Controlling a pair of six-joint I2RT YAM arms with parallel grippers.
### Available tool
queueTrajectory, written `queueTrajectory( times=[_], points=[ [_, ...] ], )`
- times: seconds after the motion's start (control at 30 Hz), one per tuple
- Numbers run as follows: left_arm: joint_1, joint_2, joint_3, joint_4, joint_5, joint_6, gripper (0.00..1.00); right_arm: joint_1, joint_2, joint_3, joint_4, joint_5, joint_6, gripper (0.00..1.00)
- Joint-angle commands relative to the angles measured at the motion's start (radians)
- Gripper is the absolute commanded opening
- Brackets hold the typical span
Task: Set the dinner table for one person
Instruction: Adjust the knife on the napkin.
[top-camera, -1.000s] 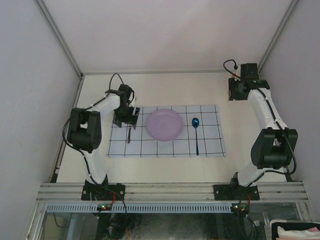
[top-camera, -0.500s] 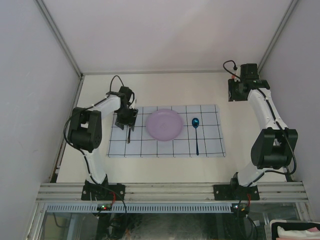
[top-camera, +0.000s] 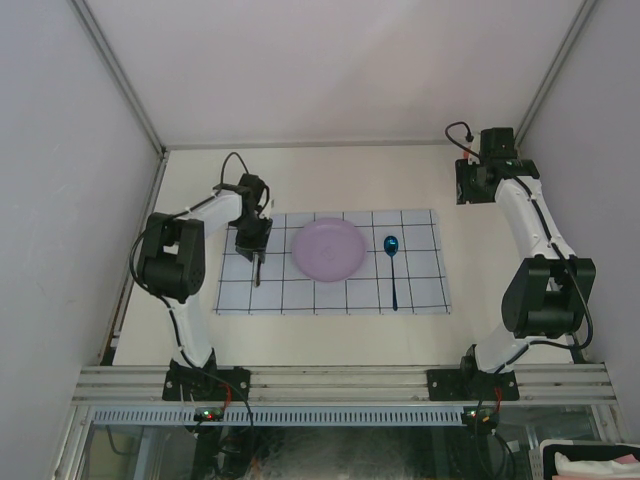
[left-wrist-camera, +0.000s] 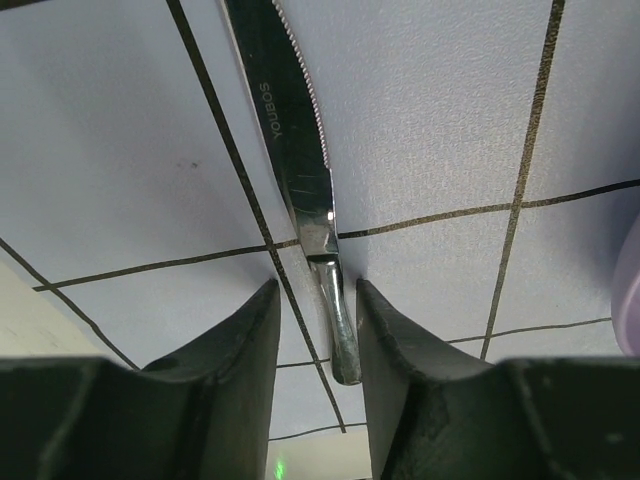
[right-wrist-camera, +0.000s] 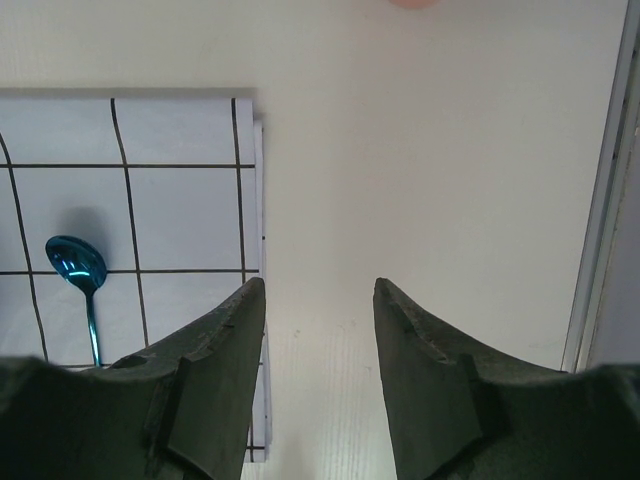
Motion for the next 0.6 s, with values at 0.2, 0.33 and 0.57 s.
queueTrajectory(
  times=[0.2,0.33,0.57],
  points=[
    [-0.001,0.022,-0.003,0.024,0.037,-0.003,0.32,0.018,-0.05,0.026,-0.004,-0.003,-0.018,0.48],
    [0.0,0.03,-0.005,0.024,0.039,0.001,0.29,0.025,-0.055,0.02,-0.005,-0.002,-0.02,0.47],
    [-0.002,0.0,0.014,0.008,0.025,0.005,0.24,0.03,-0.056,0.008,0.0,-0.007,-0.016,0.47]
  ],
)
